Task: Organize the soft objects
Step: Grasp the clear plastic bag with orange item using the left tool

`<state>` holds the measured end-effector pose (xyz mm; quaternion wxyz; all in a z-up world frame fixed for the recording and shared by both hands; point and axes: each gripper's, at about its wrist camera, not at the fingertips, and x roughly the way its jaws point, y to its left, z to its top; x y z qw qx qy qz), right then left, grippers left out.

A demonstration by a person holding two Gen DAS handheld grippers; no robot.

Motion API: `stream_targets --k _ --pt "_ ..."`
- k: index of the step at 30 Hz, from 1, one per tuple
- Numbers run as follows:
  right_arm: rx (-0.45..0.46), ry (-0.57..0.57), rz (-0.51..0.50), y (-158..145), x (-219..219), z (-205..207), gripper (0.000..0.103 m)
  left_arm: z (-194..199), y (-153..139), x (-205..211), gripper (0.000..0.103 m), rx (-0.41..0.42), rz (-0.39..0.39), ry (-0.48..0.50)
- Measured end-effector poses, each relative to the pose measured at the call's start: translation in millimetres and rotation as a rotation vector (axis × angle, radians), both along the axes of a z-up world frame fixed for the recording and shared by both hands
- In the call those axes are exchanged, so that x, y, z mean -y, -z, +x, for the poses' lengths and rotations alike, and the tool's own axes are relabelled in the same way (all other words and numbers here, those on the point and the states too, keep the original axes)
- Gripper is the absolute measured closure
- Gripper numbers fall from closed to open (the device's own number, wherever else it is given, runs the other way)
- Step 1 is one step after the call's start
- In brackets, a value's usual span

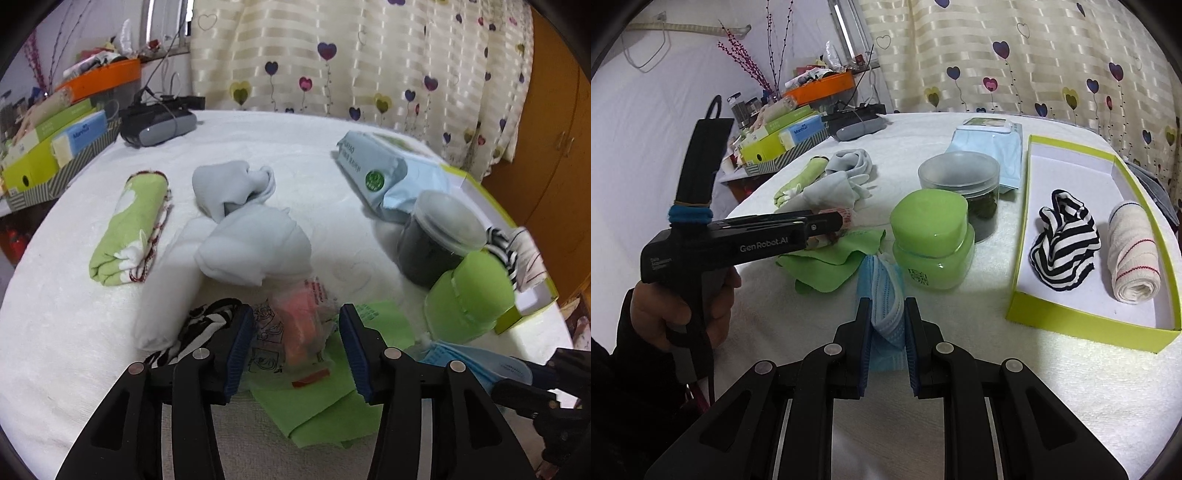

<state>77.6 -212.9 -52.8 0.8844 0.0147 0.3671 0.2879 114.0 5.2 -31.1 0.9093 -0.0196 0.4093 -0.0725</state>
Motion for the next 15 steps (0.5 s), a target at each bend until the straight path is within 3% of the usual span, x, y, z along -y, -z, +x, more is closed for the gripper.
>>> stream_targets --k 5,6,7,10,11,12,15 --pt "-0.016 -0.017 -0.005 2.9 -2.5 1.9 0.086 3.6 2.5 3.3 0.058 -0.015 0.010 -0.003" --pt "-0.019 -0.016 -0.010 3.5 -3.5 2.9 0.084 3.8 2.2 3.4 0.066 -0.016 0.013 -0.006" --pt "-0.021 -0.013 -0.022 4.4 -5.0 4.0 0.083 4.1 1.9 2.9 0.067 -0.018 0.011 -0.010" --pt "-0.019 -0.021 -0.047 7.0 -9.1 4.3 0.071 1.8 0.2 0.7 0.072 -0.009 0.004 -0.014" --pt "-0.021 -0.027 -0.054 8.0 -10.7 4.7 0.061 0.7 -0.1 -0.1 0.072 -0.007 -0.003 -0.014" --pt "-0.023 -0.032 -0.061 9.0 -12.9 5.1 0.058 -0.5 -0.6 -1.2 0.073 -0.005 -0.010 -0.014" --pt "-0.028 -0.035 -0.083 12.5 -17.9 6.5 0.058 -4.2 -3.5 -4.0 0.073 0.005 -0.030 -0.013"
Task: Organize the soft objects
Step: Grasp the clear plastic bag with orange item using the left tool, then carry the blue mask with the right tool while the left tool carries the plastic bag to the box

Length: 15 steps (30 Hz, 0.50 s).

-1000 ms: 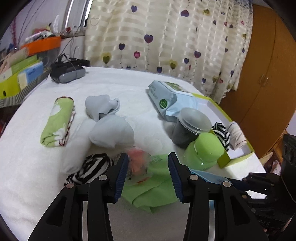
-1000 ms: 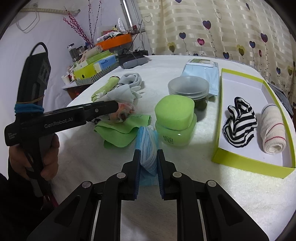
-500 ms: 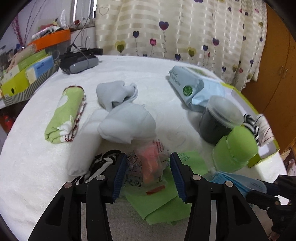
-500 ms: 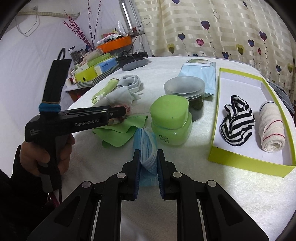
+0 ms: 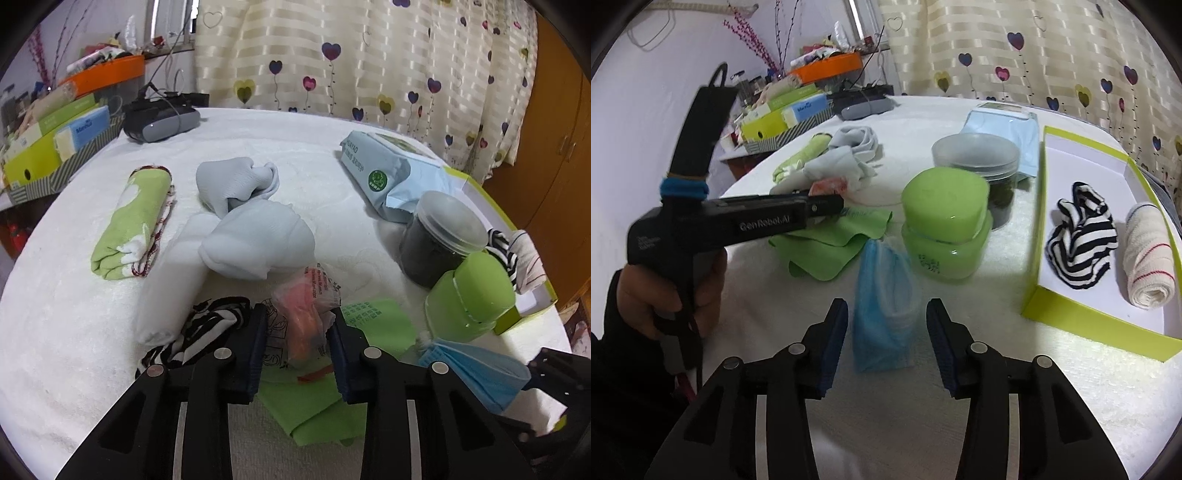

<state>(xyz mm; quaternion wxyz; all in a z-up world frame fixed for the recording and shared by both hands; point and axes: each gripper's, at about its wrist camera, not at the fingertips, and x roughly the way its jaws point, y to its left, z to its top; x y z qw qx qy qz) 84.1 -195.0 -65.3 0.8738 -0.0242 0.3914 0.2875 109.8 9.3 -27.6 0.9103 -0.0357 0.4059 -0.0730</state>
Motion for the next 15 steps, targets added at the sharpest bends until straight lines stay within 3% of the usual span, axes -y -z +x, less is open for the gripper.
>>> stream_targets --k 5,7,15 --pt "-0.021 0.015 0.000 5.2 0.9 5.3 0.058 -10.6 -9.6 -4.2 0.073 0.029 -0.029 0.012" --pt "-0.016 0.013 0.000 3.9 0.9 4.9 0.078 -13.6 -13.3 -4.7 0.073 0.040 -0.032 0.014" --pt "0.032 0.010 0.029 -6.9 7.1 -6.7 0.081 -24.6 -23.9 0.2 0.073 0.068 -0.027 0.007"
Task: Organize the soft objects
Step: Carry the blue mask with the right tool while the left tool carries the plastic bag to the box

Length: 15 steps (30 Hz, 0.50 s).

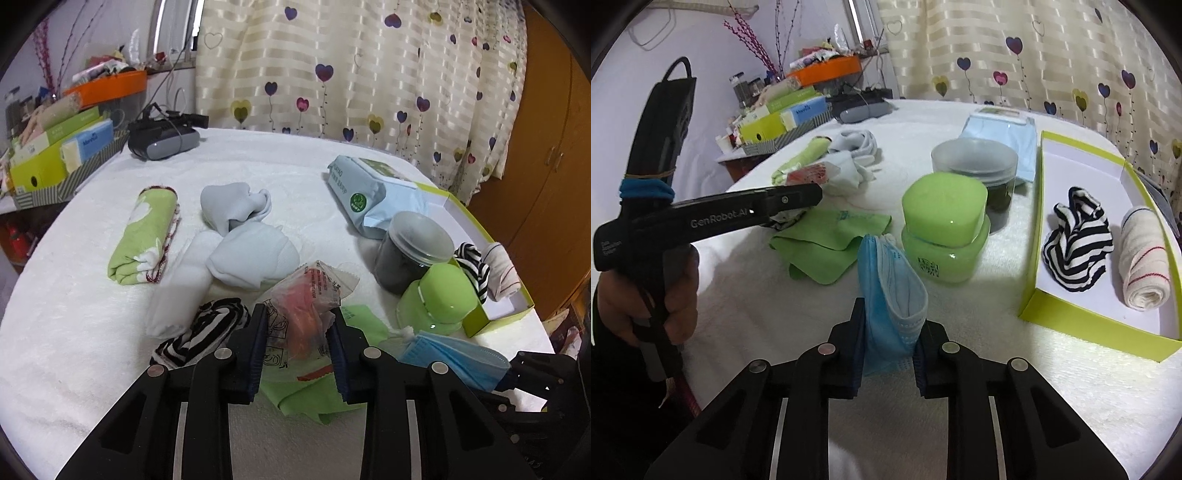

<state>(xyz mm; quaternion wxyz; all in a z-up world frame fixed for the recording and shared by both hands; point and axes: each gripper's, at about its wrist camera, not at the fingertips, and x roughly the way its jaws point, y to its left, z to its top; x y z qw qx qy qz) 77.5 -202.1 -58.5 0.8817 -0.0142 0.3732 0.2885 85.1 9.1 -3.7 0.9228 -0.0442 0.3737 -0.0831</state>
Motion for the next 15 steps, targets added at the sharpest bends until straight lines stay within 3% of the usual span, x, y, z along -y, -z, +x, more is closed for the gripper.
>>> stream_targets --k 15 --pt "0.093 0.033 0.073 -27.3 24.7 -27.8 0.081 -31.7 -28.6 16.6 0.073 0.075 0.014 0.004"
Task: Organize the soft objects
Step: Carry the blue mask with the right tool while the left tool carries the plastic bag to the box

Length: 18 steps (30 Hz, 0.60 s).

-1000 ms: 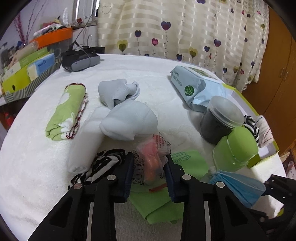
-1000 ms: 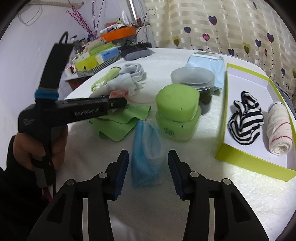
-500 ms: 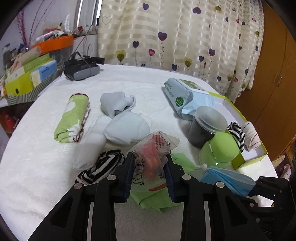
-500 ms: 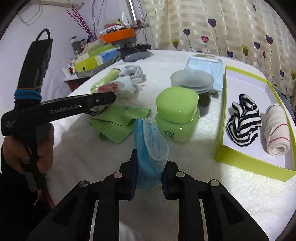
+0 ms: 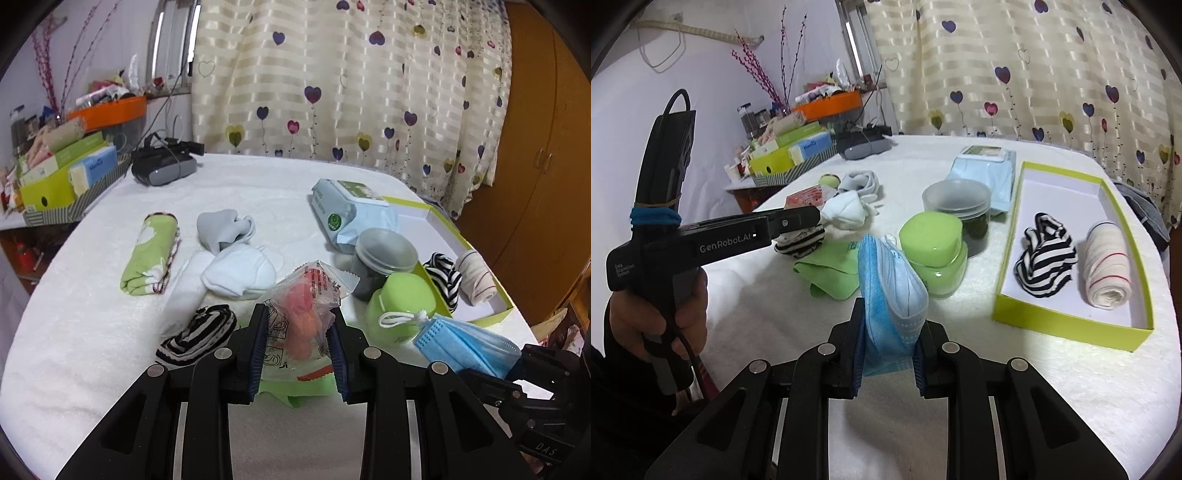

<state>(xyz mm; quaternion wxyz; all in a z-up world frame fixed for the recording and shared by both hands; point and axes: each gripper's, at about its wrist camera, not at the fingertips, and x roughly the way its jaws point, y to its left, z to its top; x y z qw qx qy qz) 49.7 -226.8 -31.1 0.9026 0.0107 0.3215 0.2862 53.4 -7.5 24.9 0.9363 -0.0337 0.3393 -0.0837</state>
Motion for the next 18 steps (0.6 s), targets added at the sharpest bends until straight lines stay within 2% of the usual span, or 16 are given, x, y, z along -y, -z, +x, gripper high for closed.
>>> stream_targets --k 9,18 --pt "0.053 0.025 0.016 -15.1 10.0 -10.7 0.081 -13.7 -13.5 7.1 0.073 0.034 -0.023 0.019" --pt "0.066 0.065 0.017 -18.4 23.8 -13.7 0.081 -21.1 -16.9 30.4 0.073 0.042 -0.037 0.097"
